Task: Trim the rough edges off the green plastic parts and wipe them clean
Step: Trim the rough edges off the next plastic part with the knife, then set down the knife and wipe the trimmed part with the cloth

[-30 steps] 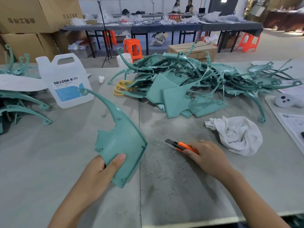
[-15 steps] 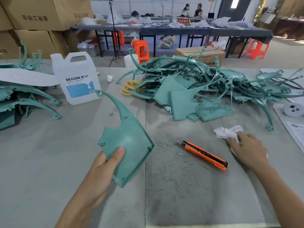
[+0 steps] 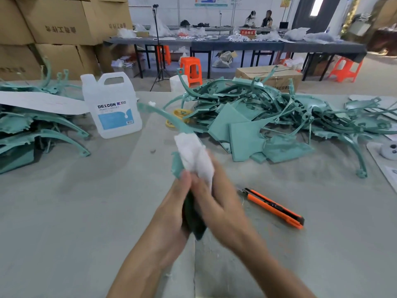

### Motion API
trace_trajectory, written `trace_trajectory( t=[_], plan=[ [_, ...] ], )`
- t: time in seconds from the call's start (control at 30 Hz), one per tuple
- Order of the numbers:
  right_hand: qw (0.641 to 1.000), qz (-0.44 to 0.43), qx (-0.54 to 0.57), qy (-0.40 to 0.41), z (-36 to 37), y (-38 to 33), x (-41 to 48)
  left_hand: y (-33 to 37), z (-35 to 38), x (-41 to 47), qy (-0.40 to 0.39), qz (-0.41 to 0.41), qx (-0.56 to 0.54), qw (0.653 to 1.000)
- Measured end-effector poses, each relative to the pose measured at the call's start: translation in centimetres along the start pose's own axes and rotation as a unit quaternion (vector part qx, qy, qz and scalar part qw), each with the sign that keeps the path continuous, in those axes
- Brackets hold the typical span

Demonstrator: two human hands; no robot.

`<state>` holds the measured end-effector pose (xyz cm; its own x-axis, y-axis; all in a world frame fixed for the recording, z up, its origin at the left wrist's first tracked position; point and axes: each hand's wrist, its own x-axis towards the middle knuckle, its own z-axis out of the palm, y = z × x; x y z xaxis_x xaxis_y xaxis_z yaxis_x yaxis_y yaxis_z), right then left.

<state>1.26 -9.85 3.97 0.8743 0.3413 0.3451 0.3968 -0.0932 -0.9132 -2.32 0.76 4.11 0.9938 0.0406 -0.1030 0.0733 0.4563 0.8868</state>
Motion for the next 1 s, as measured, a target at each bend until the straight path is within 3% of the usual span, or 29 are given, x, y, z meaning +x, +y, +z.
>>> trace_trajectory(
  t=[0.13, 0.2, 0.33, 0.5, 0.63, 0.77, 0.83, 0.87, 0.93, 1.0],
  plan=[
    [0.999, -0.038, -0.001, -0.014, 4.3, 0.7, -2.0, 0.6, 0.6, 0.7, 0.045, 0.047, -0.035, 0.997],
    [0.996, -0.037, -0.047, 0.06, 3.9, 0.8, 0.2, 0.2, 0.8, 0.6, 0.044, 0.065, -0.015, 0.997],
    [0.98, 0.086, -0.032, 0.178, 0.8, 1.5, 4.5, -1.4, 1.0, -0.2, 0.005, 0.118, 0.03, 0.993],
    [0.98, 0.086, 0.086, 0.157, 2.9, 1.8, -0.4, -0.8, 0.3, 1.0, 0.056, 0.077, -0.027, 0.995],
    [0.988, 0.038, 0.103, 0.105, 5.6, 1.7, -4.0, -0.8, 0.4, 1.9, 0.112, 0.056, -0.011, 0.992],
    [0.983, 0.044, 0.054, 0.169, 3.0, 1.6, 0.1, -1.9, 1.2, 1.0, 0.081, 0.17, 0.068, 0.98],
    [0.961, 0.126, 0.116, 0.218, 0.8, 1.8, 2.8, -2.4, 1.3, 0.2, 0.067, 0.196, 0.083, 0.975],
    [0.945, 0.174, 0.19, 0.203, 0.1, 1.9, 3.3, -2.4, 1.2, 0.1, 0.087, 0.196, 0.096, 0.972],
    [0.896, 0.244, 0.329, 0.168, 0.0, 1.3, 3.3, -1.8, 0.2, 0.6, 0.197, 0.186, 0.116, 0.956],
    [0.881, 0.23, 0.392, 0.131, 0.5, 0.8, 1.8, -0.9, -1.1, 1.5, 0.285, 0.183, 0.105, 0.935]
  ],
)
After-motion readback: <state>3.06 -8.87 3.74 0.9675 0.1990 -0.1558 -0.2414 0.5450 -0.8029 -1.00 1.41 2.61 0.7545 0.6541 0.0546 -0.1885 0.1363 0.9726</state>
